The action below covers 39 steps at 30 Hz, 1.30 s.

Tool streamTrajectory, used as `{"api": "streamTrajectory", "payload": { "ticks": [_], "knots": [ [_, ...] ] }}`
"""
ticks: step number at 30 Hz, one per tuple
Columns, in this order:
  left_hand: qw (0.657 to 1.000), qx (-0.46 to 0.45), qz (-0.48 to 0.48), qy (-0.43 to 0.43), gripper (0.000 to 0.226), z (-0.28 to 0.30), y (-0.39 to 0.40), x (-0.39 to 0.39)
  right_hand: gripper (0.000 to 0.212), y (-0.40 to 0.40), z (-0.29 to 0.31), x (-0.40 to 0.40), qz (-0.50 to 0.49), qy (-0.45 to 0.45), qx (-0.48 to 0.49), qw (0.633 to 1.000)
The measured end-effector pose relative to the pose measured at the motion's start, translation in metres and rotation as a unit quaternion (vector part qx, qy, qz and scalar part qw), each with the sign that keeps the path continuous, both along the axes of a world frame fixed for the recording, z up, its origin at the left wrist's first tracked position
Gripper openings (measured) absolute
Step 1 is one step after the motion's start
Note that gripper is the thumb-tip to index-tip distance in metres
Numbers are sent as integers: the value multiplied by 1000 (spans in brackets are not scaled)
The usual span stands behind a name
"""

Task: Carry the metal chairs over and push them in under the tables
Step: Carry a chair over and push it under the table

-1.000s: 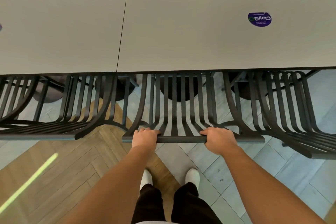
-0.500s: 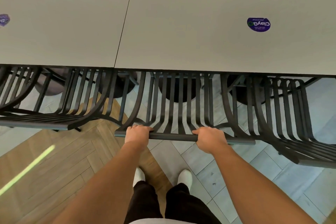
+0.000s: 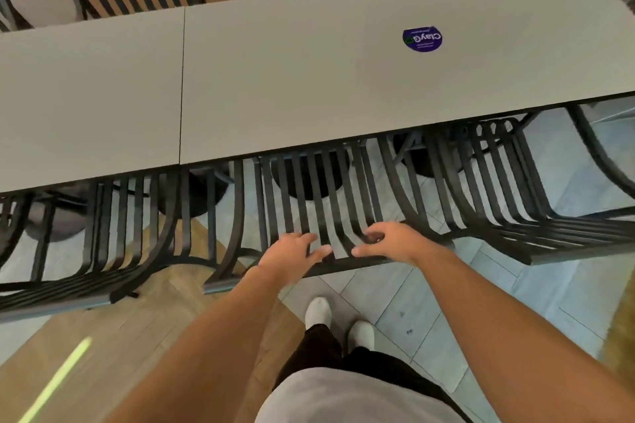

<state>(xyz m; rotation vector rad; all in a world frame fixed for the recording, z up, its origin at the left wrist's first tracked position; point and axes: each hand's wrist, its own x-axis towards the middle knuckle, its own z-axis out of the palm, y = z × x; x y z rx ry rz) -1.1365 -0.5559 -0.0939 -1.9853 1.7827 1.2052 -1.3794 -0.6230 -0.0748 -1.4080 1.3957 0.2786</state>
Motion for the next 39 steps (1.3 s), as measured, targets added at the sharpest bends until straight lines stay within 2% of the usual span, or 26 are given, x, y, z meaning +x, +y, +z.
{"api": "streamTrajectory", "payload": {
  "ticks": [3, 5, 12, 16, 22, 25, 29, 33, 39],
  "knots": [
    [998, -25, -54, 7, 56, 5, -32, -30, 47, -14, 8, -46, -45, 64, -76, 994],
    [995, -41, -86, 22, 48, 12, -51, -55, 36, -21, 14, -85, -75, 105, -107, 986],
    [986, -111, -114, 52, 35, 25, -99, -169, 33, -39, 22, -223, -73, 218, -163, 960],
    [984, -144, -86, 66, 37, 23, -107, -251, 30, -56, 19, -300, -67, 214, -181, 958],
    [992, -111, -31, 58, 36, 25, -98, -366, 29, -71, 19, -407, -6, 201, -177, 963],
    [993, -101, -4, 62, 36, 27, -96, -404, 28, -80, 21, -451, 18, 207, -178, 962],
    [993, -101, -8, 59, 38, 22, -102, -430, 21, -88, 15, -492, -7, 191, -179, 965],
    [993, -91, -28, 68, 37, 11, -116, -443, 30, -87, 9, -509, -43, 184, -166, 968],
    [993, -66, -71, 73, 41, -5, -133, -463, 67, -83, -2, -529, -27, 201, -132, 970]
  ]
}}
